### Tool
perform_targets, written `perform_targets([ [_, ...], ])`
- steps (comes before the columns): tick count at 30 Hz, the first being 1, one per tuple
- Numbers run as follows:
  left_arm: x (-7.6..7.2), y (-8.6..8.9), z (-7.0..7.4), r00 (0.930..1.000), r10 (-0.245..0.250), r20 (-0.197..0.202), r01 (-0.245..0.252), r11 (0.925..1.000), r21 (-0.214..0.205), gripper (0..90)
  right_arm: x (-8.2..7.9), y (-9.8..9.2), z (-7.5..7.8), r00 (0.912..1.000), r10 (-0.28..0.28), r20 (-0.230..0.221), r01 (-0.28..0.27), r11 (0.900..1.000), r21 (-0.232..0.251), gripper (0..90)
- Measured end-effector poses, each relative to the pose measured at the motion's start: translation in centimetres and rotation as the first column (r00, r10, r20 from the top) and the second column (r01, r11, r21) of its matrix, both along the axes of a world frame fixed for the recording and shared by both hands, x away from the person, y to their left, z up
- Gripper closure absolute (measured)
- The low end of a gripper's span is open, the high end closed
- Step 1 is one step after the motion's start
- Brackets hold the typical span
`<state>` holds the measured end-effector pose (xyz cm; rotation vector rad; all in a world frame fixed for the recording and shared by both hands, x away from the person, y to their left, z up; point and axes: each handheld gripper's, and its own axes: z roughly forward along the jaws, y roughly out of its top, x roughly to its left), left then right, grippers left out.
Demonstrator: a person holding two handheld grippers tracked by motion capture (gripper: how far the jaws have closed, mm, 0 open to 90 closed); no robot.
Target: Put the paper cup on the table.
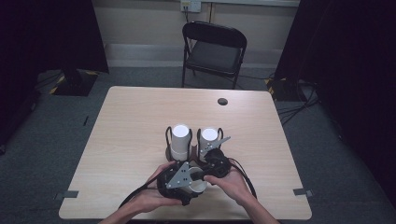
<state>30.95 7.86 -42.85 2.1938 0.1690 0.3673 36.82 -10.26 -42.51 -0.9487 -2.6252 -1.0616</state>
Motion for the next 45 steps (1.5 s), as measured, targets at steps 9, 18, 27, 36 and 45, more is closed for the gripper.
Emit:
perform_targets([
  [9, 0.4, 0.8, 0.0, 0.9986, 0.053, -0.006, -0.053, 0.9979, -0.038, 23.8, -0.1, -0.6, 0.4, 0.9981, -0.049, 0.039, 0.047, 0.9982, 0.037, 61.4],
  [18, 0.9, 1.9, 0.1, 0.9931, 0.108, -0.045, -0.112, 0.9886, -0.1, 23.7, -0.5, -1.6, 1.1, 0.9922, -0.07, 0.103, 0.057, 0.9908, 0.123, 56.2],
  [27, 1.5, 2.4, -0.2, 0.9872, 0.144, -0.069, -0.152, 0.9783, -0.141, 23.8, -0.5, -2.6, 1.5, 0.9833, -0.109, 0.146, 0.083, 0.981, 0.176, 54.0],
  [36, 1.9, 3.4, -0.3, 0.978, 0.188, -0.089, -0.201, 0.9653, -0.167, 23.8, -0.6, -3.7, 1.9, 0.9685, -0.167, 0.185, 0.123, 0.9666, 0.224, 49.7],
  [45, 1.7, 5.1, 0.5, 0.971, 0.215, -0.105, -0.232, 0.951, -0.204, 23.6, -1.4, -5.2, 2.4, 0.9479, -0.226, 0.225, 0.173, 0.9574, 0.231, 43.0],
])
